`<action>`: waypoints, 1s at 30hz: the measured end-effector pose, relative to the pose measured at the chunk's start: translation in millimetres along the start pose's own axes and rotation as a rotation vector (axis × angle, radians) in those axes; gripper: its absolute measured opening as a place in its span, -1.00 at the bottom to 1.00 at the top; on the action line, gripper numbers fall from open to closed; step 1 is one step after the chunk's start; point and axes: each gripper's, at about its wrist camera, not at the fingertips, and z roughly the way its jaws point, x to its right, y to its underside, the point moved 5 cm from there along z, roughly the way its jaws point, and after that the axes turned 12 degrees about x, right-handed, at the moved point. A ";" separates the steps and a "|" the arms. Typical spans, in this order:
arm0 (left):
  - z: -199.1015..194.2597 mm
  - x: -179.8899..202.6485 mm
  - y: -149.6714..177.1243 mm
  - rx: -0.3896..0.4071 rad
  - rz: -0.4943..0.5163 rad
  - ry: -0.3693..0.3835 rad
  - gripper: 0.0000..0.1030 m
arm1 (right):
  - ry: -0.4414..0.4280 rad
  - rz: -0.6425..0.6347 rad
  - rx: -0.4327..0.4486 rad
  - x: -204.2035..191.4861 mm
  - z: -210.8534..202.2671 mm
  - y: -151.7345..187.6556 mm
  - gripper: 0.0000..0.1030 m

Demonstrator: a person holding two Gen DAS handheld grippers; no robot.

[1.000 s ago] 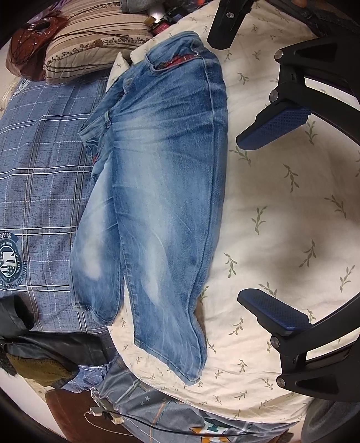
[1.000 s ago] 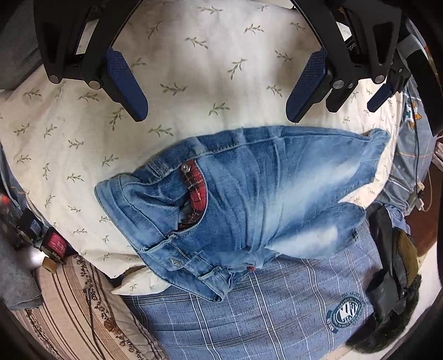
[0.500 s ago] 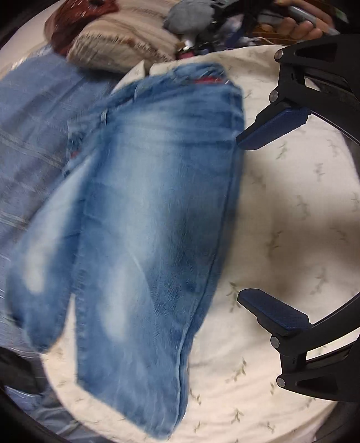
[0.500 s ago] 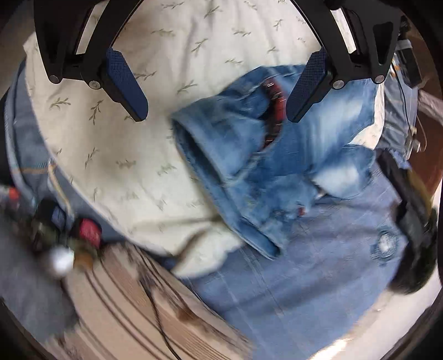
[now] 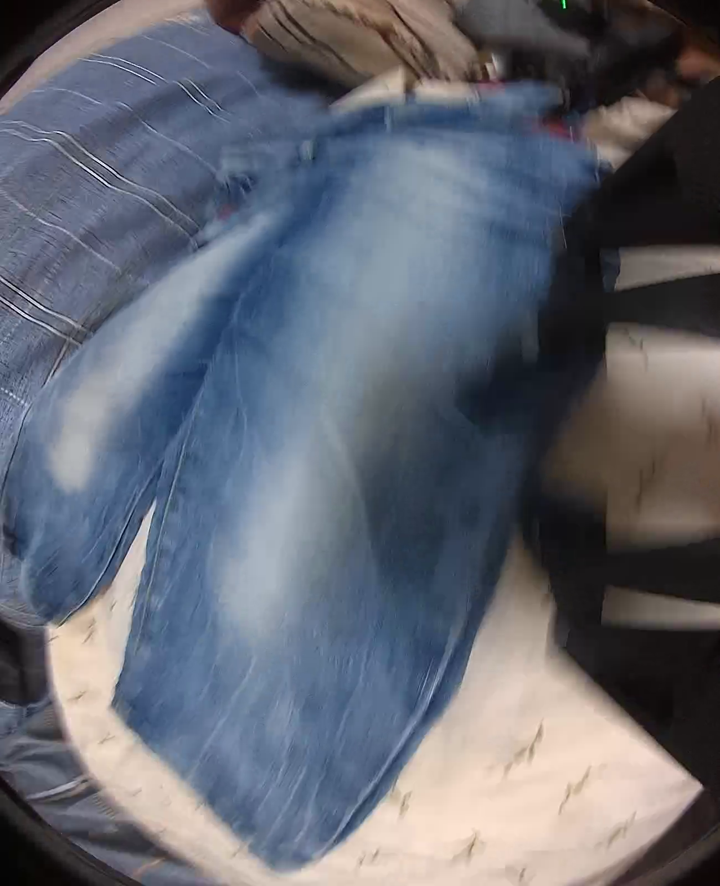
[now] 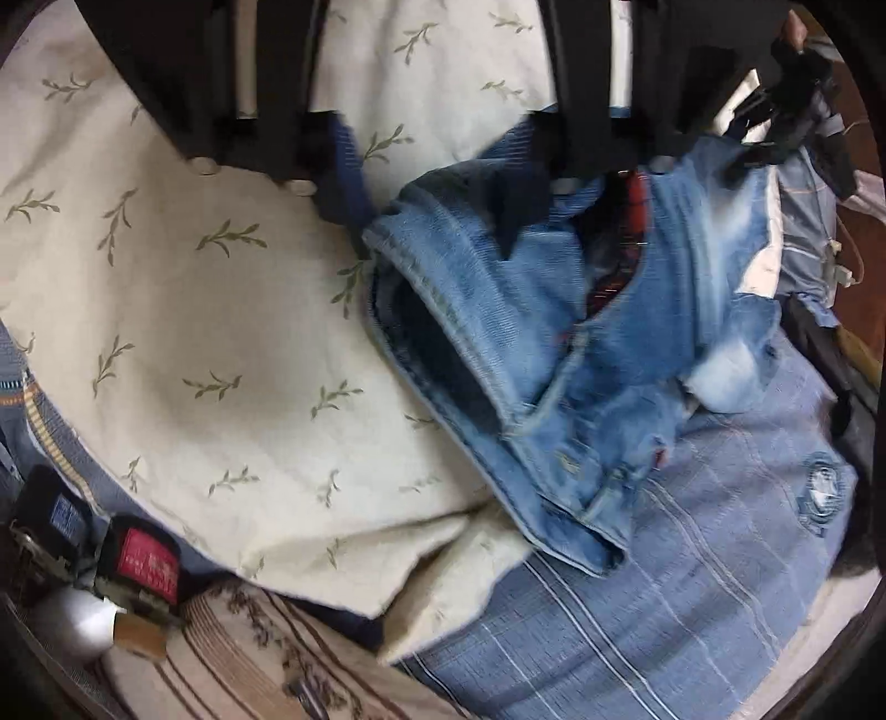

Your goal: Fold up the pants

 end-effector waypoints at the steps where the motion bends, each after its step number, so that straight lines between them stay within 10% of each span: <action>1: 0.5 -4.0 0.8 -0.006 -0.014 0.021 -0.77 | 0.000 -0.017 0.015 -2.5 -5.7 -1.2 -0.51; 7: -29.1 -25.8 12.9 -0.077 -0.038 0.089 -0.87 | -0.022 -0.070 0.117 -8.7 -69.5 12.1 -0.53; 13: -19.2 -43.7 38.2 -0.086 0.047 0.034 -0.77 | 0.170 -0.119 -0.061 6.1 -26.2 50.6 -0.34; 18: -47.3 -34.5 17.7 0.012 0.163 -0.041 -0.30 | 0.202 -0.307 0.307 -43.6 -91.1 26.1 0.64; 22: -64.3 -69.7 -34.7 0.074 0.072 -0.096 0.18 | 0.068 -0.413 0.411 -106.8 -121.0 27.5 0.67; 30: -44.1 -180.1 -88.6 0.046 -0.126 -0.277 0.29 | -0.451 -0.667 0.137 -281.1 -57.8 98.8 0.75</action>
